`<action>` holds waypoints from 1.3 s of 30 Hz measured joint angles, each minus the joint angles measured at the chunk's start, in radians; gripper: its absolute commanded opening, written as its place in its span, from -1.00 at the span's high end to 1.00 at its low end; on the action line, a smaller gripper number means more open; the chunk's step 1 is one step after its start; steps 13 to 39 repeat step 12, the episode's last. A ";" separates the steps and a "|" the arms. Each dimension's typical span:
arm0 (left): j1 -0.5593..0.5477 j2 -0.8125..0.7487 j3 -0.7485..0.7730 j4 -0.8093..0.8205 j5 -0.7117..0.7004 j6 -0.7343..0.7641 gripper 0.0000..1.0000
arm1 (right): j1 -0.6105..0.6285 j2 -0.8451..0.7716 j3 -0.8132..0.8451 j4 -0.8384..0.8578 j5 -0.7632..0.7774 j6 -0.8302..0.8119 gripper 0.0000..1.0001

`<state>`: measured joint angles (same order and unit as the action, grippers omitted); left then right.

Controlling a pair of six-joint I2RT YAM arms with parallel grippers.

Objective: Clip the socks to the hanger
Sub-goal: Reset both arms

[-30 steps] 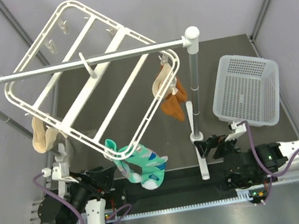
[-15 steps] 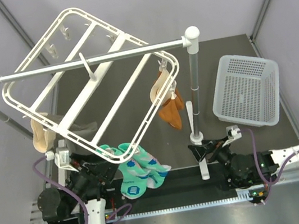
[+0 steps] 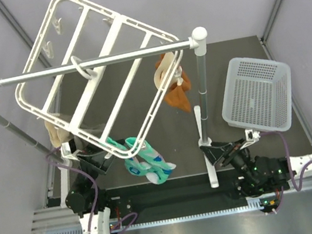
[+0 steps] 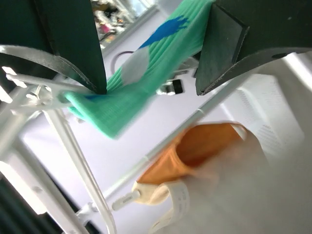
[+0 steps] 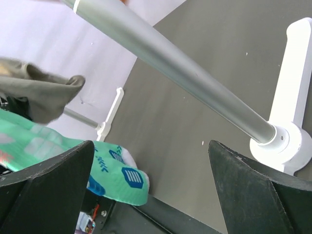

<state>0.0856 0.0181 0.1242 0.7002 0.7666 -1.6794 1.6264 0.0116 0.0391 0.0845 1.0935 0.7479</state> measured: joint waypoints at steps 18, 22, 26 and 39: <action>0.000 0.006 -0.087 0.541 -0.102 -0.290 -0.60 | 0.000 0.001 0.000 -0.012 -0.018 -0.015 -0.99; 0.000 0.006 -0.087 0.541 -0.102 -0.290 -0.60 | 0.000 0.001 0.000 -0.012 -0.018 -0.015 -0.99; 0.000 0.006 -0.087 0.541 -0.102 -0.290 -0.60 | 0.000 0.001 0.000 -0.012 -0.018 -0.015 -0.99; 0.000 0.006 -0.087 0.541 -0.102 -0.290 -0.60 | 0.000 0.001 0.000 -0.012 -0.018 -0.015 -0.99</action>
